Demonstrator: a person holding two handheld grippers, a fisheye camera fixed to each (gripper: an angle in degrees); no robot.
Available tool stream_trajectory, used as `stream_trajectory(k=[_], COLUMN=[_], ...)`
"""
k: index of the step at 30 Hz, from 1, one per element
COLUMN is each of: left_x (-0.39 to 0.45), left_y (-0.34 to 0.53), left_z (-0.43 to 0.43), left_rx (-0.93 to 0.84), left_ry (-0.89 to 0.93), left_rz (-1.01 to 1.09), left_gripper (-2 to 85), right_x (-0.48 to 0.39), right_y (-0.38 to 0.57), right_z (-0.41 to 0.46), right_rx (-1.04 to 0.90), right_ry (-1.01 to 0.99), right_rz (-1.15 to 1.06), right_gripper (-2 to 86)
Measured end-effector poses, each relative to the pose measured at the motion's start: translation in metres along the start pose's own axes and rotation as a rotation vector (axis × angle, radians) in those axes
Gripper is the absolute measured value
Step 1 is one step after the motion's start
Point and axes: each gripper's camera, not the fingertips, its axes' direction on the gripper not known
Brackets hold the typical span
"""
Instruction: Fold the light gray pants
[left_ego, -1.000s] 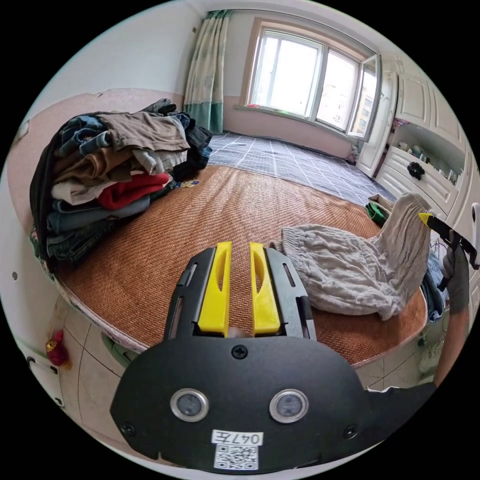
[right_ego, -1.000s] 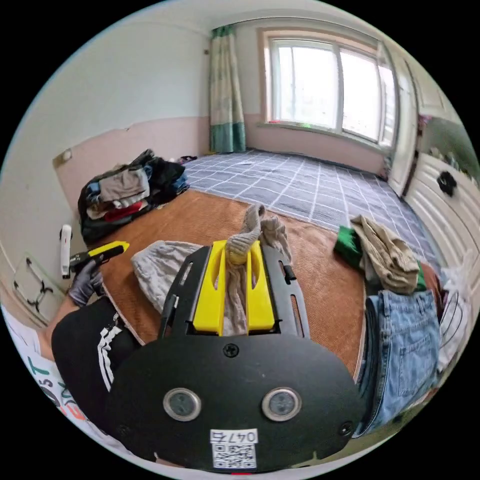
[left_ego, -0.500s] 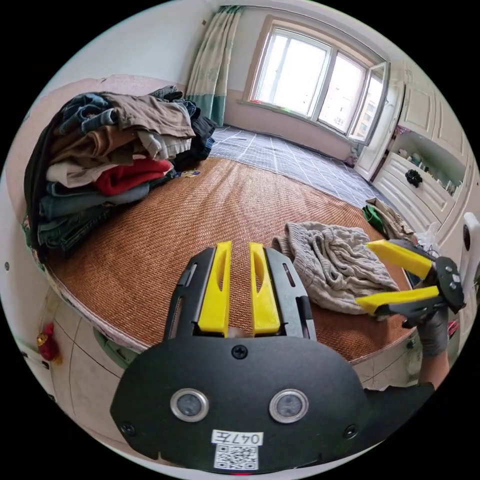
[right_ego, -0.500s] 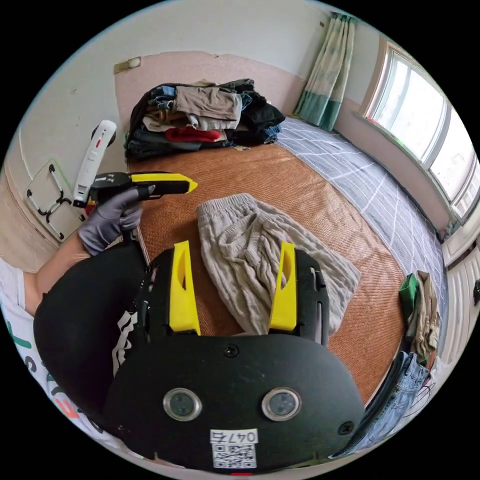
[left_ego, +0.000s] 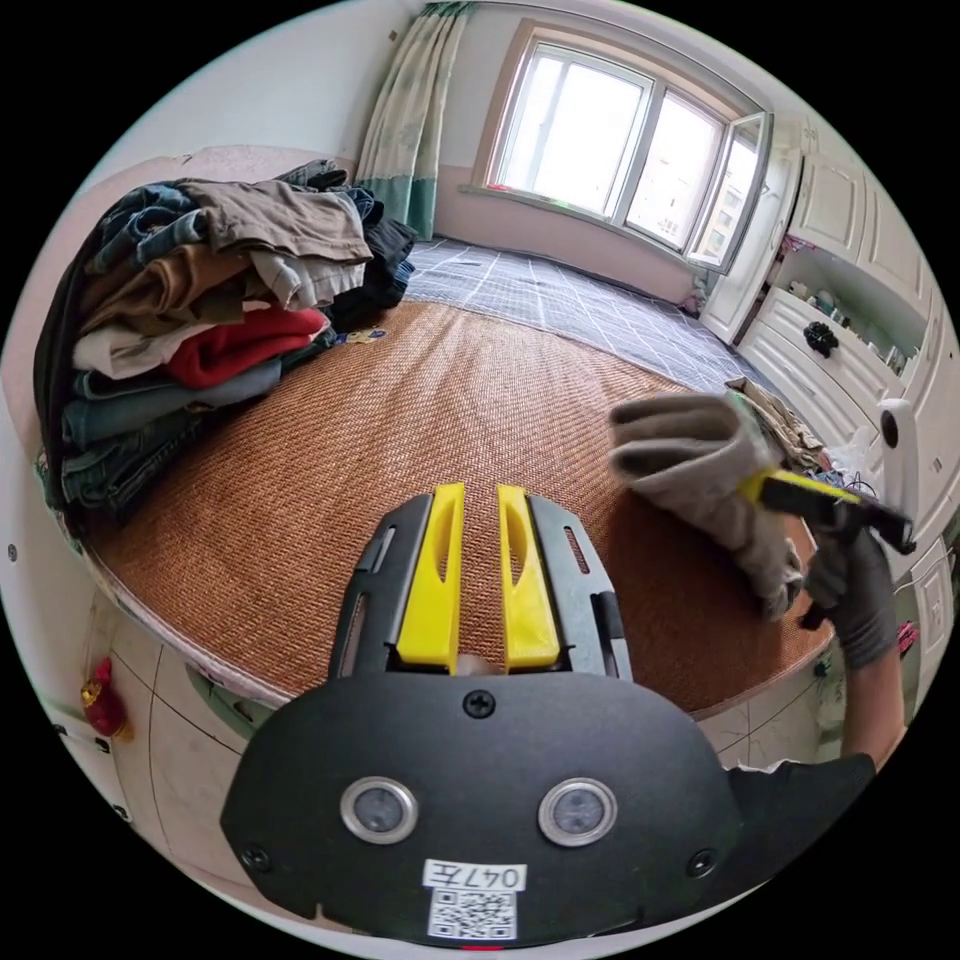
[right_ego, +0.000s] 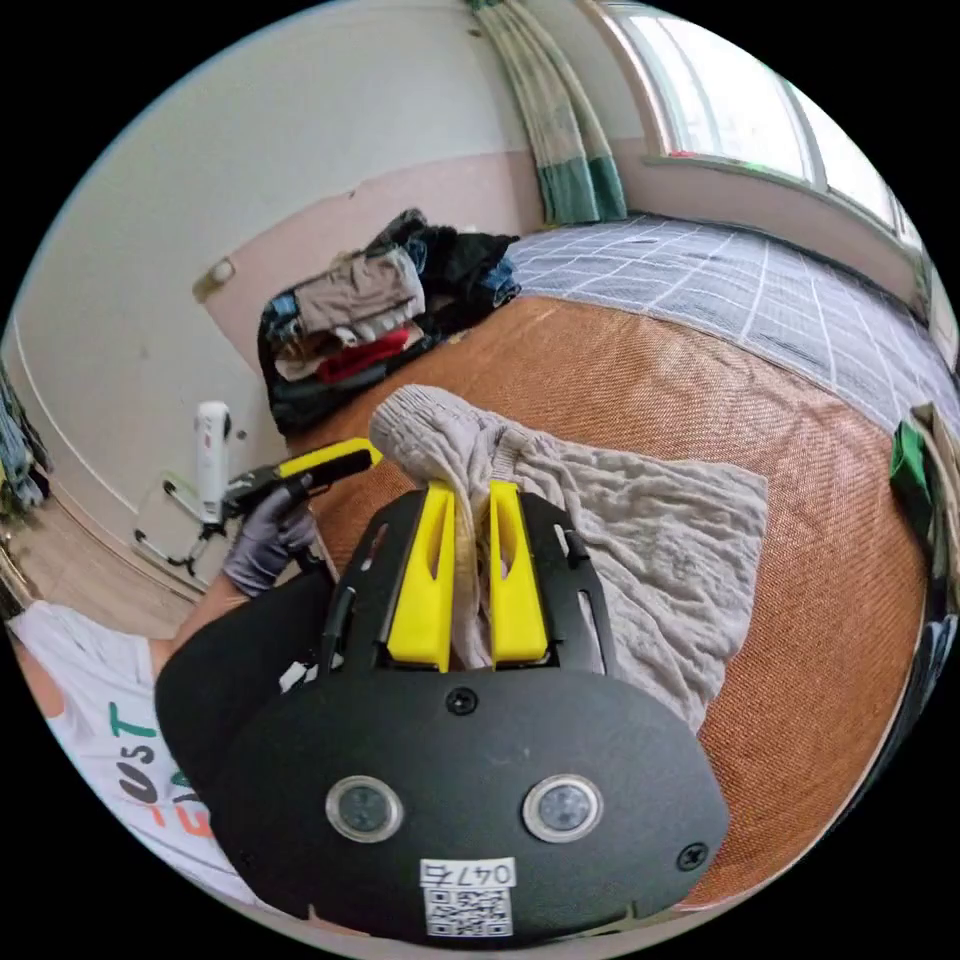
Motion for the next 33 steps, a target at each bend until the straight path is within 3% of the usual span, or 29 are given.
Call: stream_trajectory(k=[5,14,21,24,26,29,33], left_x=[0.073,0.191,0.266,0.288,0.301,0.312,0.315], left_y=[-0.026,-0.066,-0.084,-0.092,-0.099,-0.109,-0.117], left_z=[0.013,0.034,0.041,0.045,0.048,0.053,0.053], left_rx=[-0.023,-0.079,-0.109,-0.125,-0.132,-0.141,-0.144], left_ry=[-0.035,-0.118,-0.206,-0.236,-0.263,-0.293,-0.285], left_rz=[0.096,0.212,0.307,0.325,0.334,0.335,0.322], left_gripper=[5.7,5.7,5.6,5.6,5.6,5.6,5.8], right_x=[0.069,0.132,0.221,0.277,0.326,0.382,0.444], right_y=[0.069,0.197,0.171,0.141,0.134,0.15,0.207], right_z=[-0.154,-0.287,-0.325,-0.374,-0.423,-0.476,-0.498], right_rx=[0.293,0.419,0.488,0.671,0.898,1.187,1.261], right_ry=[-0.179,-0.152,-0.182,-0.216,-0.212,-0.098,0.194], right_rz=[0.157,0.323,0.354,0.372,0.441,0.567,0.84], right_gripper=[1.6,1.5,1.6,1.5,1.6,2.2,6.7])
